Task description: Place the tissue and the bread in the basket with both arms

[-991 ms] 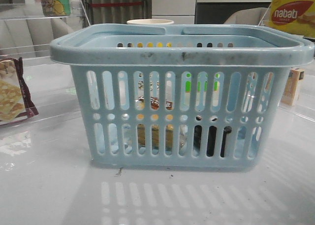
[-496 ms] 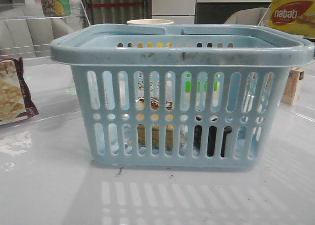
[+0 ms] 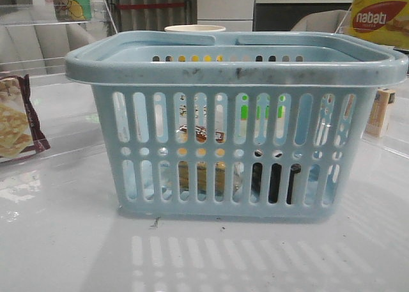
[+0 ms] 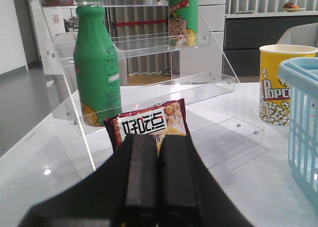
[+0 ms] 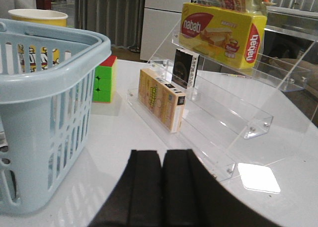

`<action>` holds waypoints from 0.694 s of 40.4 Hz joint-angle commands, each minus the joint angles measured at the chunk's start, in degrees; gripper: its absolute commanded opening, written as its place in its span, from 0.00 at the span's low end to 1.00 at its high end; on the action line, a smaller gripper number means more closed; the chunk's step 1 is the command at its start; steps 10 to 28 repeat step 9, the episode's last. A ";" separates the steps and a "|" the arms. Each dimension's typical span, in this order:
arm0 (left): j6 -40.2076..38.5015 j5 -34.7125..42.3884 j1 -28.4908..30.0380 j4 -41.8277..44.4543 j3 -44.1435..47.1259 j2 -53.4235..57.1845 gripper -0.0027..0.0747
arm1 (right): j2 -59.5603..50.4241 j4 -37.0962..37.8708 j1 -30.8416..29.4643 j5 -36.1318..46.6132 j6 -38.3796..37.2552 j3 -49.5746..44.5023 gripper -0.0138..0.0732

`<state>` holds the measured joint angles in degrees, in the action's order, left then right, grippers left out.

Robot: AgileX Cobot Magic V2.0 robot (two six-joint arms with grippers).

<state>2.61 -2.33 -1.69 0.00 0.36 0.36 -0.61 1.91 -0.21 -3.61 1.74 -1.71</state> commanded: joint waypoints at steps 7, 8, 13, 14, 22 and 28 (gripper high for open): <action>-0.23 5.19 0.12 -0.57 0.04 0.96 0.15 | -1.09 -0.16 -1.07 5.65 0.41 0.01 0.22; -0.23 5.19 0.12 -0.57 0.04 0.96 0.15 | -1.09 -0.16 -1.07 5.65 0.41 0.01 0.22; -0.23 5.19 0.12 -0.57 0.04 0.96 0.15 | -1.09 -0.16 -1.07 5.65 0.41 0.01 0.22; -0.23 5.19 0.12 -0.57 0.04 0.96 0.15 | -1.09 -0.16 -1.07 5.65 0.41 0.01 0.22; -0.23 5.19 0.12 -0.57 0.04 0.96 0.15 | -1.09 -0.16 -1.07 5.65 0.41 0.01 0.22; -0.23 5.19 0.12 -0.57 0.04 0.96 0.15 | -1.09 -0.16 -1.07 5.65 0.41 0.01 0.22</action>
